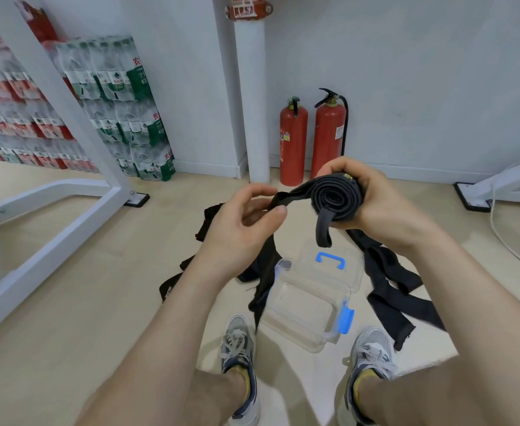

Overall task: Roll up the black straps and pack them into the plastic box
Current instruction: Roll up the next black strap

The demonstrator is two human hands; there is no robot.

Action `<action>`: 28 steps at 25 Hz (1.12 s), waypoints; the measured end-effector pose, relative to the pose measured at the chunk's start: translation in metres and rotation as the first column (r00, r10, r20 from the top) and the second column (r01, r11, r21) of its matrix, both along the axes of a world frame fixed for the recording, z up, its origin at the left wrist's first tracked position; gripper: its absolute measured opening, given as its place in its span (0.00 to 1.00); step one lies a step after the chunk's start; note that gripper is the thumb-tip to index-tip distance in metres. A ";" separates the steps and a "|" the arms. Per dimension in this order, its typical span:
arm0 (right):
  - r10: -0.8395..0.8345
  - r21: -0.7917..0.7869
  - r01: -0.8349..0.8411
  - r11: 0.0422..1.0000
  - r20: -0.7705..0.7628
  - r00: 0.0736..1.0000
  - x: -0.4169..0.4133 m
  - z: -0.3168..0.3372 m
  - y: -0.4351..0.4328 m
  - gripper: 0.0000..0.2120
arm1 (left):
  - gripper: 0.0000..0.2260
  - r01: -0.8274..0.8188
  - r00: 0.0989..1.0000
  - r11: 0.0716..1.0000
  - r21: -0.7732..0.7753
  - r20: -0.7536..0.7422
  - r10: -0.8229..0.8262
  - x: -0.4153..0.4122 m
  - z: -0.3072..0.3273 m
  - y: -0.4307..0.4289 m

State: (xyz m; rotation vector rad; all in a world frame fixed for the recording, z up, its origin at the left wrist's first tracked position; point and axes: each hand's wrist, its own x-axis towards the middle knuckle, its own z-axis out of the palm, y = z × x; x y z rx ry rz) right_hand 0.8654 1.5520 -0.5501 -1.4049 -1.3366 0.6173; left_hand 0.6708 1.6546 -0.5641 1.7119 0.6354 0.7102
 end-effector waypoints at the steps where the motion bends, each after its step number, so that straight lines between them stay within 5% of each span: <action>1: 0.014 0.006 -0.014 1.000 -0.028 1.000 0.001 -0.001 0.000 0.26 | 0.11 0.018 1.000 0.999 -0.040 0.015 -0.017 0.001 0.001 0.000; 4: 0.055 0.024 -0.053 0.998 -0.120 0.991 0.002 -0.002 0.000 0.24 | 0.14 0.068 0.992 0.975 -0.211 0.115 -0.045 0.002 0.003 0.003; 9: 0.088 0.019 -0.086 0.996 -0.097 0.991 0.001 -0.002 -0.001 0.26 | 0.01 -0.055 0.993 0.996 0.069 0.106 0.048 0.009 0.001 -0.004; 19: 0.310 0.052 -0.309 0.950 -0.296 0.903 0.010 -0.005 -0.002 0.30 | 0.08 0.150 0.987 0.987 -0.056 0.075 -0.145 0.001 0.006 -0.006; 22: 0.332 -0.011 -0.351 0.936 -0.299 0.895 0.005 -0.005 -0.003 0.29 | 0.10 0.197 0.979 0.975 0.105 -0.068 -0.191 0.002 0.003 -0.002; 25: 0.361 -0.069 -0.401 0.913 -0.318 0.877 0.000 -0.001 -0.005 0.29 | 0.11 0.254 0.950 0.860 0.442 -0.281 -0.136 0.008 0.001 0.006; 28: 0.368 0.087 -0.374 0.923 -0.479 0.797 0.006 0.002 -0.011 0.32 | 0.17 0.250 0.930 0.767 0.591 -0.367 -0.020 0.007 0.002 0.015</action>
